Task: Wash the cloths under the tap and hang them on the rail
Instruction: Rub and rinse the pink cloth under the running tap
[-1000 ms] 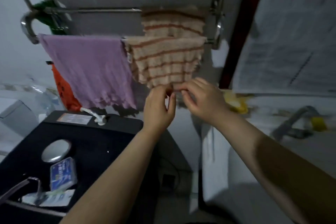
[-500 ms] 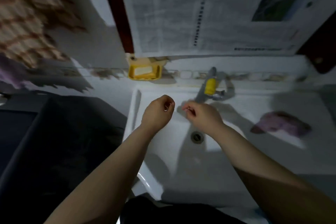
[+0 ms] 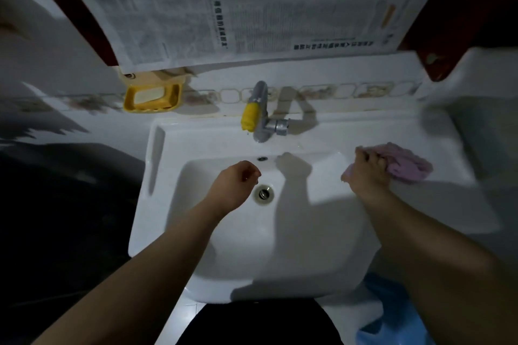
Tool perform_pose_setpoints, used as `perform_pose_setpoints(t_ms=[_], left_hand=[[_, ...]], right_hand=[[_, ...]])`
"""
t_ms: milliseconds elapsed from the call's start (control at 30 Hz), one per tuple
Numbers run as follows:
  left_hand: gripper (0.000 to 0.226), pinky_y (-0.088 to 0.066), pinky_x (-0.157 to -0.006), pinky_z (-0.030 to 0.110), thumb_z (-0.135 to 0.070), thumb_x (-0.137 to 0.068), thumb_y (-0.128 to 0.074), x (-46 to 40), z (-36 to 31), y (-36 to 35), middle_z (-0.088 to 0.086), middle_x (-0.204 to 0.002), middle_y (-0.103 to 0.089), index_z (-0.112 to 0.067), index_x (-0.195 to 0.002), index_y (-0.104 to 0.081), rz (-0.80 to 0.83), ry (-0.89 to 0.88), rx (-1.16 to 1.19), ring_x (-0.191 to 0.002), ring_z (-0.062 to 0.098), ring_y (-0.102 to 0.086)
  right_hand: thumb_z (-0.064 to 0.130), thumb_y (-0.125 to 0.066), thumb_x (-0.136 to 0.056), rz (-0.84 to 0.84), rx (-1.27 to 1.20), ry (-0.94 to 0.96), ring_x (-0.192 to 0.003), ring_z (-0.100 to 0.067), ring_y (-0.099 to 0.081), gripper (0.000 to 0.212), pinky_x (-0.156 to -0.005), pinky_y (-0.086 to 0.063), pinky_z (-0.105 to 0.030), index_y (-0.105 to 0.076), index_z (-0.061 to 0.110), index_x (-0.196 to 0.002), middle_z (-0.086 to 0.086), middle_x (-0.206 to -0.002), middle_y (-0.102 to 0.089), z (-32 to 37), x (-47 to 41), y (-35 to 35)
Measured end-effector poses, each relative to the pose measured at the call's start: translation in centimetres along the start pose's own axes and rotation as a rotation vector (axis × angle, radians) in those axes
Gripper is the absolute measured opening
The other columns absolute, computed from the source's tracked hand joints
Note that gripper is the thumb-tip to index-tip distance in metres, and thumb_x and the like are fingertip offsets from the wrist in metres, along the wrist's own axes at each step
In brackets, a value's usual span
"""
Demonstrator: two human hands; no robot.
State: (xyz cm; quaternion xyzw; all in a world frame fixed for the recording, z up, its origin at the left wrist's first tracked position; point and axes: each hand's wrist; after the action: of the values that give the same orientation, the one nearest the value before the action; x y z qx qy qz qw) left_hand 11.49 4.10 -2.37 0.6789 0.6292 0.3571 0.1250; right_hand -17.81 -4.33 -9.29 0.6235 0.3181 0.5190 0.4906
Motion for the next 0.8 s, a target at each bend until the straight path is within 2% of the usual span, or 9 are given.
perform_pose_setpoints(t_ms=[67,167,267,367,500,567,633,700,800], left_hand=[[0.013,-0.043,-0.069,0.020,-0.021,-0.093,-0.050,-0.1,0.2,-0.5,-0.014,-0.082,-0.065,-0.024,-0.092,-0.062,0.007,0.013,0.000,-0.084,0.010,-0.061],[0.014,-0.042,-0.068,0.018,-0.022,-0.095,-0.049,-0.1,0.2,-1.4,-0.009,-0.087,-0.067,-0.022,-0.093,-0.063,0.004,0.046,0.037,-0.084,0.011,-0.060],[0.012,-0.042,-0.078,0.023,-0.026,-0.096,-0.050,0.1,0.3,-2.1,-0.006,-0.097,-0.068,-0.025,-0.096,-0.061,-0.002,0.057,0.163,-0.094,0.012,-0.061],[0.031,-0.034,-0.092,0.019,-0.036,-0.098,-0.049,0.6,0.0,-1.8,-0.014,-0.121,-0.056,-0.025,-0.125,-0.056,0.017,0.047,0.314,-0.114,0.003,-0.050],[0.056,-0.039,-0.099,0.021,-0.058,-0.089,-0.047,1.0,-0.2,-0.7,-0.016,-0.130,-0.055,-0.026,-0.135,-0.049,0.166,0.017,0.467,-0.115,-0.003,-0.052],[0.041,-0.047,-0.081,0.015,-0.054,-0.091,-0.044,1.2,-0.6,-0.1,-0.013,-0.101,-0.069,-0.023,-0.111,-0.062,0.200,0.023,0.529,-0.090,-0.004,-0.062],[0.034,-0.047,-0.067,0.015,-0.042,-0.097,-0.042,1.4,-0.8,0.3,-0.009,-0.082,-0.072,-0.018,-0.096,-0.066,0.151,0.029,0.558,-0.074,0.001,-0.064],[0.029,-0.053,-0.071,0.027,-0.033,-0.100,-0.044,1.5,-0.5,0.5,0.000,-0.090,-0.073,-0.015,-0.100,-0.067,0.056,0.059,0.596,-0.083,0.014,-0.068],[0.025,-0.056,-0.084,0.033,-0.025,-0.102,-0.040,1.5,-0.2,1.1,0.005,-0.105,-0.071,-0.024,-0.111,-0.063,-0.049,0.169,0.764,-0.098,0.023,-0.067]], right_hand=[[0.030,-0.071,-0.075,0.018,0.078,-0.018,-0.128,-0.037,-0.034,0.078,-0.105,-0.035,-0.045,-0.032,0.011,-0.140,-0.019,-0.141,-0.036,0.2,-0.3,0.5],[0.026,-0.061,-0.083,-0.005,0.018,0.007,-0.114,-0.034,-0.055,0.037,-0.090,-0.047,-0.039,-0.061,0.010,-0.116,-0.012,-0.125,-0.056,1.6,-0.2,1.2],[0.039,-0.048,-0.081,0.128,-0.380,0.224,-0.095,-0.028,-0.065,0.020,-0.082,-0.053,-0.036,-0.064,0.028,-0.088,0.000,-0.102,-0.067,4.0,1.2,1.1],[0.029,-0.051,-0.093,0.425,-0.734,0.274,-0.061,-0.018,-0.058,0.015,-0.068,-0.055,-0.035,-0.058,0.021,-0.083,-0.001,-0.072,-0.060,8.0,4.6,3.1],[0.027,-0.053,-0.092,0.500,-0.870,0.502,-0.083,-0.020,-0.067,0.017,-0.076,-0.050,-0.032,-0.065,0.015,-0.092,-0.006,-0.087,-0.071,11.9,8.7,6.3],[0.024,-0.054,-0.091,0.518,-0.951,0.536,-0.085,-0.019,-0.067,0.014,-0.079,-0.050,-0.033,-0.066,0.016,-0.092,-0.007,-0.091,-0.071,13.1,9.2,7.0],[0.024,-0.055,-0.092,0.470,-0.900,0.559,-0.074,-0.015,-0.063,0.008,-0.067,-0.050,-0.030,-0.061,0.021,-0.089,-0.002,-0.085,-0.067,14.0,9.0,7.2],[0.026,-0.056,-0.091,0.439,-0.866,0.529,-0.069,-0.015,-0.059,0.006,-0.055,-0.046,-0.029,-0.055,0.021,-0.095,0.002,-0.083,-0.060,14.5,8.4,7.3],[0.023,-0.053,-0.093,0.207,-0.872,0.323,-0.074,-0.020,-0.055,0.006,-0.064,-0.046,-0.029,-0.054,0.018,-0.097,-0.001,-0.083,-0.058,15.1,5.8,6.8]])
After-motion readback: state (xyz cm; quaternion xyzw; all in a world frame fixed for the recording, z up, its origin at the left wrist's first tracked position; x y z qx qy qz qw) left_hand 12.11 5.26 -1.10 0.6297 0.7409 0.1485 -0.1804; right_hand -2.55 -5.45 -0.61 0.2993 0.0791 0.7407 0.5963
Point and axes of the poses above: each hand's wrist, its own x-axis away from the middle knuckle, its own y-axis out of the back of the hand, z = x × y
